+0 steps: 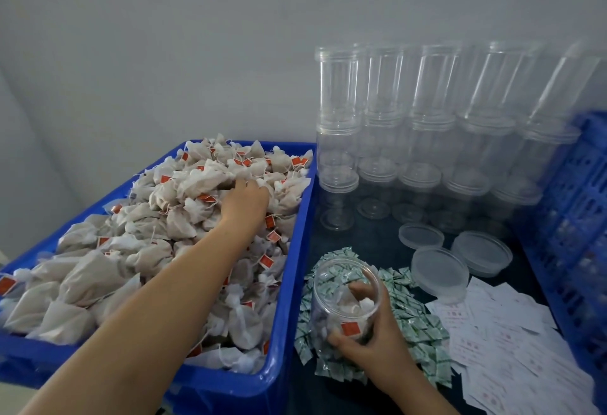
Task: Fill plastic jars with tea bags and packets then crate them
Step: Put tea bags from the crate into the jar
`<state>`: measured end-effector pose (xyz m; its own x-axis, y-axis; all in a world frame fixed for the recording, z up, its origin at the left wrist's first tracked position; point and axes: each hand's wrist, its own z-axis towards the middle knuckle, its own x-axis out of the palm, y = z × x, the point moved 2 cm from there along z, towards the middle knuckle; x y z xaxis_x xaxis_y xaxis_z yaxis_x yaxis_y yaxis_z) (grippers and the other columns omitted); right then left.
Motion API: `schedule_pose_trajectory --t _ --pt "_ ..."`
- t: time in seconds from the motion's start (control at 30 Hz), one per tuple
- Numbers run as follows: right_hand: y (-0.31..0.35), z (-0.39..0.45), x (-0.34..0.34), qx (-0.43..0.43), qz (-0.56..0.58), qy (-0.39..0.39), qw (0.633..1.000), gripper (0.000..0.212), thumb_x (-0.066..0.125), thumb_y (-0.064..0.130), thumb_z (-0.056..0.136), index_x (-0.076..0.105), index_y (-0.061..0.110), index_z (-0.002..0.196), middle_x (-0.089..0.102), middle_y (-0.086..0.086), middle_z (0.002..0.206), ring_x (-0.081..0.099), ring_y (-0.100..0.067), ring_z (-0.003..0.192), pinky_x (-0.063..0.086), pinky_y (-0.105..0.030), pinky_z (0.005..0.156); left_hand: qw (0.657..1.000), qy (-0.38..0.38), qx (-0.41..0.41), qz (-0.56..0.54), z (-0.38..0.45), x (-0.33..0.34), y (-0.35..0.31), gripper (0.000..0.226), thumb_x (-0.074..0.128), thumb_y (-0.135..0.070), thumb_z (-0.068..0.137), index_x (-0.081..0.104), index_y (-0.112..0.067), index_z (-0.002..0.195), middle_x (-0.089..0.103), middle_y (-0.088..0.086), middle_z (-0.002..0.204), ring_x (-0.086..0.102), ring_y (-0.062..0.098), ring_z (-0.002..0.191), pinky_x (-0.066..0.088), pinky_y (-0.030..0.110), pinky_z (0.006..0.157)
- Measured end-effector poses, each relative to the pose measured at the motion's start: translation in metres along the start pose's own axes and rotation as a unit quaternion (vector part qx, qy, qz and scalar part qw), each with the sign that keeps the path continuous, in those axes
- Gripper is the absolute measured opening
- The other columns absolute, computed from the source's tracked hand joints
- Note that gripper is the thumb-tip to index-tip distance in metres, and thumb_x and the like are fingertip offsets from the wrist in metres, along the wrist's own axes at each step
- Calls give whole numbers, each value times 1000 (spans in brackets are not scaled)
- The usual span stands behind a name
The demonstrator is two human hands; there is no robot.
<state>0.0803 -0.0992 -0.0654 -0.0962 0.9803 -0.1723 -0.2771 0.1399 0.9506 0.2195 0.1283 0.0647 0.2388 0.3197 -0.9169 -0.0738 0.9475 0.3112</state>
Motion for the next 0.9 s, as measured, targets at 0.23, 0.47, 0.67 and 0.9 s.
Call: schedule_pose_trajectory --t 0.23,0.47,0.67,0.9 --pt "0 0 0 -4 0 0 1000 96 86 46 61 25 77 129 47 31 121 59 2 110 56 -19 77 998 -25 15 -56 -8 -10 0 36 66 -10 82 53 -11 116 56 10 117 45 28 121 49 36 82" --pt "3 -1 0 -6 7 6 1000 97 85 44 60 24 81 125 47 32 119 60 2 109 57 -19 75 986 -36 46 -158 -23 -28 -3 16 58 -18 91 55 -9 104 62 8 94 60 23 86 47 30 69" --pt "2 -1 0 6 5 10 1000 99 86 48 59 22 79 128 48 30 120 62 -4 108 59 -26 79 961 -49 35 -269 -40 -61 -4 18 51 -18 96 64 -11 107 67 7 103 61 21 92 51 35 85" --pt "1 0 0 5 2 5 1000 99 86 48 60 23 77 131 47 30 121 60 -1 111 57 -22 80 941 -42 62 -330 -58 -100 -11 20 56 -21 94 67 -11 108 65 5 110 59 17 96 41 20 79"
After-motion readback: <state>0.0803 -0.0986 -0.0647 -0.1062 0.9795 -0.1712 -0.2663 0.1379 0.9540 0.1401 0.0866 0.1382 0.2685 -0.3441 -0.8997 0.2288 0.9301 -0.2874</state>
